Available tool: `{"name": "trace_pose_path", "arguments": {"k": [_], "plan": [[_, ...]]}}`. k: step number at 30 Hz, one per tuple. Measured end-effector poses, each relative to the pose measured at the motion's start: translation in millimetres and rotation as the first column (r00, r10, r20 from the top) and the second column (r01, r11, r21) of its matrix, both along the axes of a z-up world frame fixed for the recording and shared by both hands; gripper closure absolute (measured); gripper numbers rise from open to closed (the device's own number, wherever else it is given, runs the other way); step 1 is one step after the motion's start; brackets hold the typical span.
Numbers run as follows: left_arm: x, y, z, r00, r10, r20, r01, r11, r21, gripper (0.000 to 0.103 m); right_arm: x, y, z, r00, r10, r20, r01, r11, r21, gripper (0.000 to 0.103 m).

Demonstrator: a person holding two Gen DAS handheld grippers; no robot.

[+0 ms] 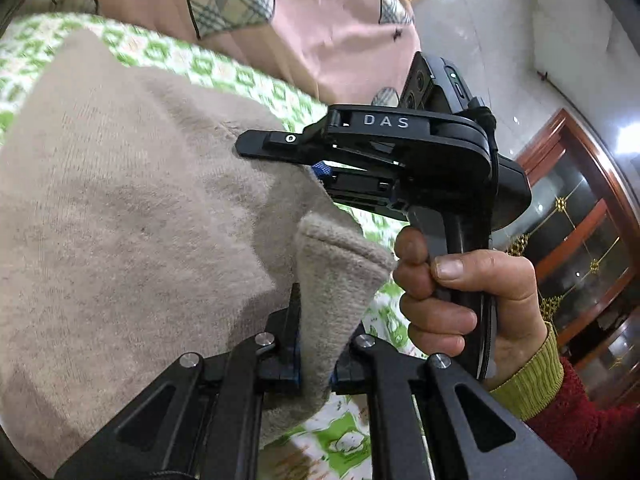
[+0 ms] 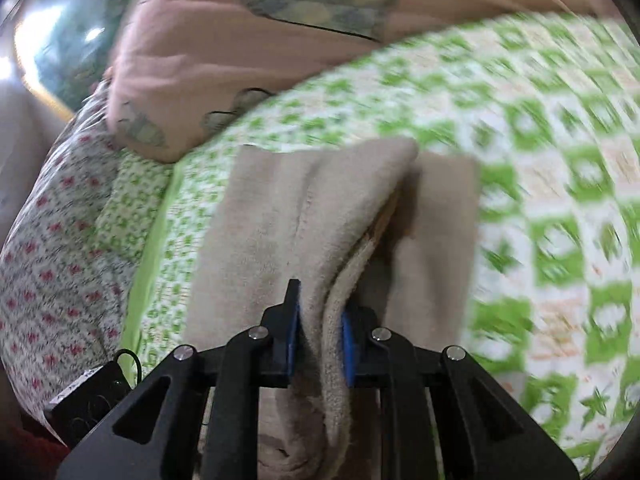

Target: Fold small clothes

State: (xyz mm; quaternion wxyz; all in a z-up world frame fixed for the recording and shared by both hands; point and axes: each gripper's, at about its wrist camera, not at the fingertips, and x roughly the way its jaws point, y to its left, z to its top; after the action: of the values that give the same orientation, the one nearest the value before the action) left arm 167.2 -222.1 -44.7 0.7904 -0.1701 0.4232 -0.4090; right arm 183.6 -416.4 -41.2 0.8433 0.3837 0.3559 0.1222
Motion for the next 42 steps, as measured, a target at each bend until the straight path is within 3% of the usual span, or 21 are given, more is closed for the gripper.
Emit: {"name": "trace_pose_path", "arguments": {"k": [4, 9, 12, 14, 18, 20, 21, 22, 24, 26, 28, 32, 34, 35, 37, 38, 39, 40, 42], "plan": [[4.0, -7.1, 2.3, 1.0, -0.015, 0.005, 0.015, 1.0, 0.004, 0.096, -6.6, -9.3, -7.8, 1.0, -0.02, 0.016, 0.02, 0.999, 0.026, 0.084], [11.3, -7.7, -13.0, 0.999, -0.025, -0.048, 0.026, 0.999, 0.024, 0.094, -3.6, -10.3, -21.3, 1.0, -0.021, -0.012, 0.021, 1.0, 0.01, 0.084], [13.7, -1.9, -11.9, 0.996, -0.042, -0.082, 0.043, 0.999, 0.014, 0.086, -8.5, -12.9, -30.3, 0.999, -0.032, -0.016, 0.032, 0.999, 0.027, 0.083], [9.3, 6.6, -6.4, 0.994, -0.055, -0.09, 0.056, 0.998, 0.019, 0.075, -14.8, -14.4, -27.8, 0.999, -0.05, -0.01, 0.051, 0.998, 0.025, 0.081], [-6.5, 41.5, 8.5, 0.994, -0.058, -0.091, 0.059, 0.998, 0.008, 0.066, -32.4, -12.9, -14.9, 0.994, -0.109, -0.006, 0.109, 0.993, -0.05, 0.077], [-13.5, 69.1, 12.7, 0.996, -0.018, -0.09, 0.02, 1.0, 0.019, 0.051, -39.3, -13.3, -11.2, 0.992, -0.124, -0.012, 0.123, 0.99, -0.067, 0.07], [-14.4, 83.8, 15.6, 0.995, 0.008, -0.096, -0.006, 1.0, 0.019, 0.048, -42.4, -13.7, -10.1, 0.992, -0.127, -0.014, 0.126, 0.99, -0.065, 0.057], [-14.8, 96.8, 17.6, 0.994, 0.032, -0.106, -0.031, 0.999, 0.011, 0.044, -45.8, -14.6, -9.9, 0.992, -0.128, -0.019, 0.127, 0.991, -0.052, 0.037], [-6.7, 117.8, 21.7, 0.989, 0.079, -0.121, -0.08, 0.997, 0.0, 0.036, -48.5, -16.3, -11.9, 0.993, -0.114, -0.007, 0.114, 0.993, -0.016, 0.015], [9.5, 138.0, 25.6, 0.982, 0.147, -0.118, -0.147, 0.989, 0.005, 0.024, -46.8, -17.7, -14.8, 0.996, -0.093, 0.005, 0.092, 0.996, 0.015, 0.014], [33.5, 145.7, 23.5, 0.975, 0.183, -0.128, -0.181, 0.983, 0.025, 0.023, -38.7, -17.2, -18.7, 0.996, -0.091, -0.024, 0.091, 0.996, 0.004, 0.014], [82.2, 135.0, -0.4, 0.968, 0.145, -0.204, -0.143, 0.989, 0.026, 0.023, -15.5, -12.0, -31.0, 0.999, -0.019, -0.03, 0.021, 0.997, 0.077, 0.014], [102.1, 128.0, -9.7, 0.966, 0.154, -0.208, -0.144, 0.988, 0.061, 0.02, -2.7, -9.1, -40.0, 0.999, 0.017, -0.048, -0.013, 0.995, 0.094, 0.014], [115.9, 124.4, -18.4, 0.964, 0.14, -0.224, -0.131, 0.99, 0.058, 0.019, -1.1, -7.4, -41.4, 0.999, 0.02, -0.047, -0.016, 0.996, 0.093, 0.014], [132.9, 124.4, -30.6, 0.955, 0.109, -0.275, -0.121, 0.992, -0.025, 0.022, 2.7, -5.7, -40.5, 0.999, 0.035, -0.025, -0.033, 0.995, 0.09, 0.017], [138.3, 126.2, -34.1, 0.953, 0.108, -0.284, -0.127, 0.991, -0.052, 0.027, 3.3, -5.1, -40.2, 0.999, 0.037, -0.025, -0.035, 0.996, 0.086, 0.022], [141.9, 125.7, -35.3, 0.953, 0.101, -0.286, -0.121, 0.991, -0.055, 0.031, 4.6, -4.8, -41.3, 0.999, 0.034, -0.037, -0.031, 0.997, 0.073, 0.046], [144.3, 124.2, -35.9, 0.955, 0.097, -0.28, -0.113, 0.993, -0.043, 0.04, 6.0, -4.5, -45.0, 0.998, 0.034, -0.055, -0.03, 0.997, 0.073, 0.057], [140.1, 126.2, -33.4, 0.96, 0.089, -0.266, -0.107, 0.993, -0.051, 0.047, 5.0, -4.9, -45.9, 0.999, 0.036, -0.034, -0.033, 0.995, 0.092, 0.063]]}}
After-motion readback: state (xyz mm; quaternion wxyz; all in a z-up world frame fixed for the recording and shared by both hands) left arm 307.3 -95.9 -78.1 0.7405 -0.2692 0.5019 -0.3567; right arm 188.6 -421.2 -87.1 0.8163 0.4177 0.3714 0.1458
